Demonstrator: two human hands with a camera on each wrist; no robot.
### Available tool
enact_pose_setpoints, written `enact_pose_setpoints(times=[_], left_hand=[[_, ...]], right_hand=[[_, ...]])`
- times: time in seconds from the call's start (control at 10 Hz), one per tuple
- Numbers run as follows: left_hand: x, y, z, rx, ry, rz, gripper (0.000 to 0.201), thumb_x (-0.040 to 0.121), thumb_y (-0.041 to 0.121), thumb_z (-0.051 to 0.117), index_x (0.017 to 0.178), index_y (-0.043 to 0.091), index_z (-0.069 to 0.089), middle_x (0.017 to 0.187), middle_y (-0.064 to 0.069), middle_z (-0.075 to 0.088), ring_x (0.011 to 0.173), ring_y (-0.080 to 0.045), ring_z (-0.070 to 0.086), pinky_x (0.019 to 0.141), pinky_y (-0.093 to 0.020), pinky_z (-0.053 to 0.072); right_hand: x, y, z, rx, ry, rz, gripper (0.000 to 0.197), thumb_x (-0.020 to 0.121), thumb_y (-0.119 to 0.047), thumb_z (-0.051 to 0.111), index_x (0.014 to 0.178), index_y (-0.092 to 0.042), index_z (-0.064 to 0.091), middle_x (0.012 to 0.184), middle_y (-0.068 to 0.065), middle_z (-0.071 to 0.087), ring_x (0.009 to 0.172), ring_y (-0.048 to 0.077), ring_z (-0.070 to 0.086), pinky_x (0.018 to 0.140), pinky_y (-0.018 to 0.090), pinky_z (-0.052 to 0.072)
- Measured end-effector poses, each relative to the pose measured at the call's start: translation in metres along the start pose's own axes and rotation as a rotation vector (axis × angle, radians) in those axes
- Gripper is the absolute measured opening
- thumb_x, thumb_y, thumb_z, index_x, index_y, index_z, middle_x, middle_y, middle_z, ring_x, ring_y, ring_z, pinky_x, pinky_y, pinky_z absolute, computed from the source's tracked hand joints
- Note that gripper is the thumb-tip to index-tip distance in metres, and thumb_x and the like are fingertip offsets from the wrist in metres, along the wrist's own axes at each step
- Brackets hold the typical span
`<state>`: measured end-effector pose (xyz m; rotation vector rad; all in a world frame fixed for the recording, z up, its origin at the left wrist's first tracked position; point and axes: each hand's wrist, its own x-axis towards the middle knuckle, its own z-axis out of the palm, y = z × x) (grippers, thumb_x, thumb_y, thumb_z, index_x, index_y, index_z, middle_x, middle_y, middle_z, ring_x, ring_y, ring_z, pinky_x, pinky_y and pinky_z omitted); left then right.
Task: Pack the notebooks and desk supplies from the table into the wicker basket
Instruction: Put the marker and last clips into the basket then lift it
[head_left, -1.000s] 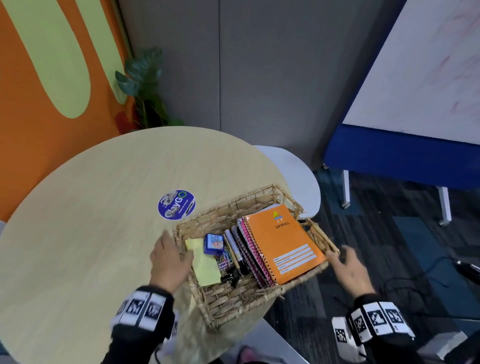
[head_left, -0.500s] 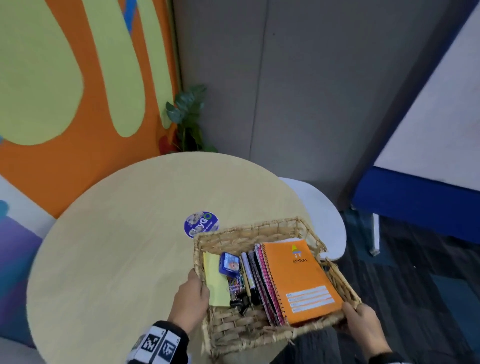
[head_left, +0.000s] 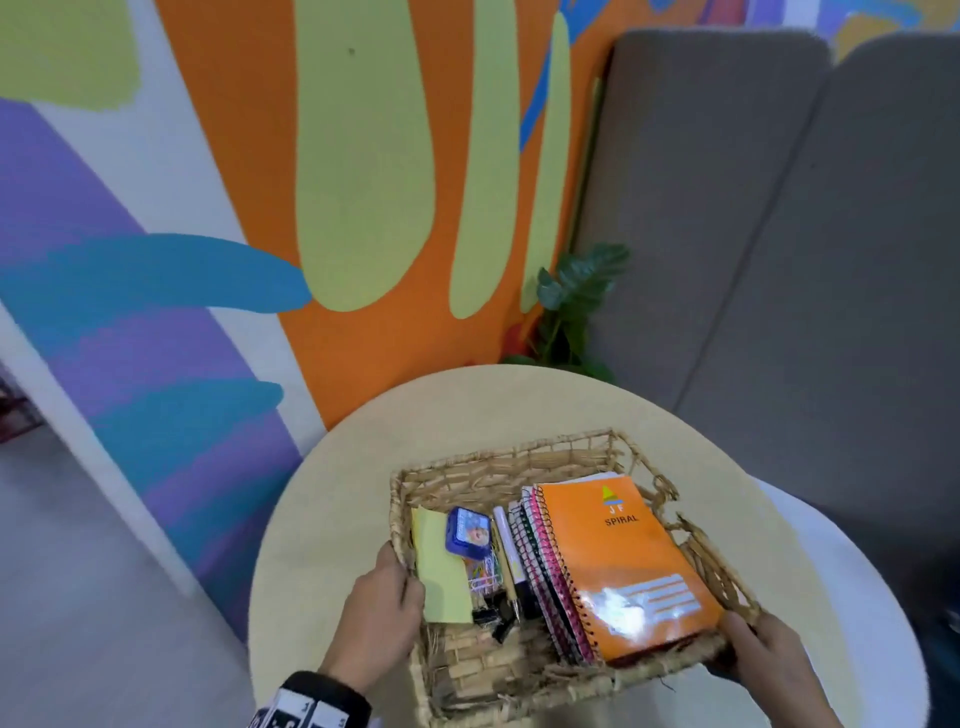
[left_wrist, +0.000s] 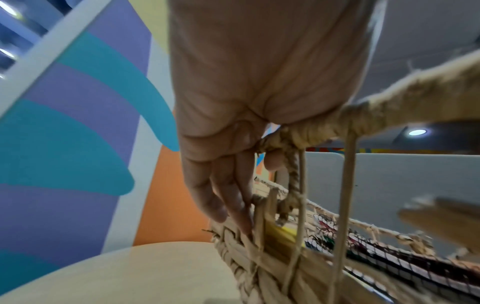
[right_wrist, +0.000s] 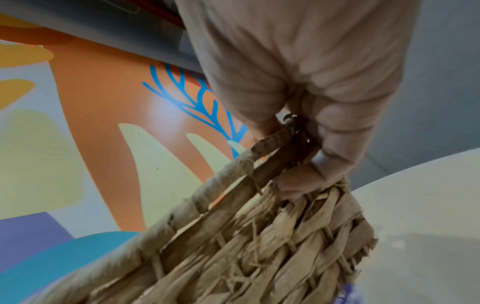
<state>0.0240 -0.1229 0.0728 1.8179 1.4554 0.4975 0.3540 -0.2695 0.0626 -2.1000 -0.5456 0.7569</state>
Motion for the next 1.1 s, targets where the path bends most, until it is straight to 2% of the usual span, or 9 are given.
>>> enact_pose_setpoints(times=[0.1,0.2,0.3,0.4,0.5,0.8,0.9,1.0,1.1], left_hand=[[0.033,-0.016,-0.030,-0.055,0.130,-0.102,0.014,0.097,0.014,0.044,0.109,0.020,0.040,0.095,-0.002,0.059,0.083,-0.022,0.054,0.067,-0.031,0.042],[0.062,-0.030,-0.042,-0.076,0.195,-0.170,0.011,0.097,0.013,0.045,0.106,0.018,0.040,0.092,-0.006,0.059,0.081,-0.025,0.054,0.062,-0.032,0.039],[0.111,-0.052,-0.055,-0.099,0.285,-0.238,0.012,0.097,0.011,0.045,0.107,0.015,0.039,0.091,-0.008,0.060,0.079,-0.026,0.055,0.064,-0.033,0.042],[0.141,-0.065,-0.058,-0.115,0.312,-0.282,0.012,0.097,0.010,0.045,0.109,0.009,0.042,0.089,-0.010,0.060,0.076,-0.027,0.055,0.066,-0.034,0.043],[0.186,-0.078,-0.059,-0.146,0.337,-0.374,0.016,0.097,0.011,0.044,0.109,0.001,0.046,0.085,-0.016,0.061,0.076,-0.032,0.056,0.062,-0.034,0.038],[0.236,-0.093,-0.055,-0.146,0.351,-0.450,0.011,0.098,0.010,0.044,0.106,0.003,0.042,0.089,-0.017,0.058,0.077,-0.029,0.052,0.065,-0.034,0.040],[0.239,-0.100,-0.048,-0.137,0.303,-0.529,0.018,0.097,0.010,0.046,0.111,-0.001,0.042,0.090,-0.018,0.055,0.082,-0.034,0.055,0.069,-0.033,0.036],[0.242,-0.099,-0.043,-0.131,0.283,-0.562,0.022,0.096,0.011,0.045,0.114,-0.002,0.042,0.097,-0.026,0.061,0.093,-0.040,0.062,0.070,-0.035,0.037],[0.242,-0.095,-0.044,-0.122,0.289,-0.548,0.034,0.098,0.017,0.043,0.124,-0.005,0.042,0.107,-0.027,0.061,0.092,-0.037,0.059,0.078,-0.038,0.044]], right_hand=[[0.057,-0.057,0.058,-0.005,-0.105,-0.102,0.028,0.091,-0.006,0.045,0.071,0.000,0.065,0.069,0.020,0.065,0.062,0.029,0.063,0.066,0.046,0.061],[0.095,-0.089,0.099,-0.021,-0.161,-0.156,0.027,0.091,-0.008,0.044,0.078,0.008,0.061,0.068,0.025,0.061,0.064,0.029,0.062,0.067,0.053,0.060],[0.152,-0.129,0.162,-0.077,-0.223,-0.200,0.031,0.089,-0.019,0.046,0.075,0.007,0.057,0.066,0.020,0.060,0.061,0.027,0.061,0.070,0.059,0.057],[0.177,-0.156,0.199,-0.088,-0.250,-0.197,0.027,0.092,-0.018,0.044,0.085,0.004,0.058,0.076,0.019,0.061,0.064,0.028,0.061,0.071,0.052,0.060],[0.209,-0.193,0.239,-0.100,-0.262,-0.198,0.021,0.092,-0.011,0.041,0.087,0.001,0.056,0.073,0.014,0.057,0.064,0.026,0.058,0.071,0.045,0.058],[0.263,-0.210,0.293,-0.150,-0.314,-0.161,0.024,0.094,-0.011,0.040,0.074,-0.008,0.054,0.070,0.012,0.057,0.064,0.027,0.060,0.072,0.041,0.060],[0.270,-0.197,0.303,-0.159,-0.352,-0.104,0.024,0.095,-0.013,0.042,0.077,-0.006,0.057,0.072,0.016,0.060,0.063,0.029,0.063,0.074,0.043,0.060],[0.276,-0.193,0.305,-0.140,-0.374,-0.080,0.026,0.095,-0.020,0.046,0.093,0.001,0.061,0.086,0.024,0.067,0.074,0.036,0.068,0.077,0.047,0.060],[0.271,-0.203,0.293,-0.132,-0.360,-0.055,0.037,0.096,-0.033,0.046,0.104,0.002,0.056,0.092,0.020,0.066,0.076,0.032,0.064,0.071,0.037,0.058]])
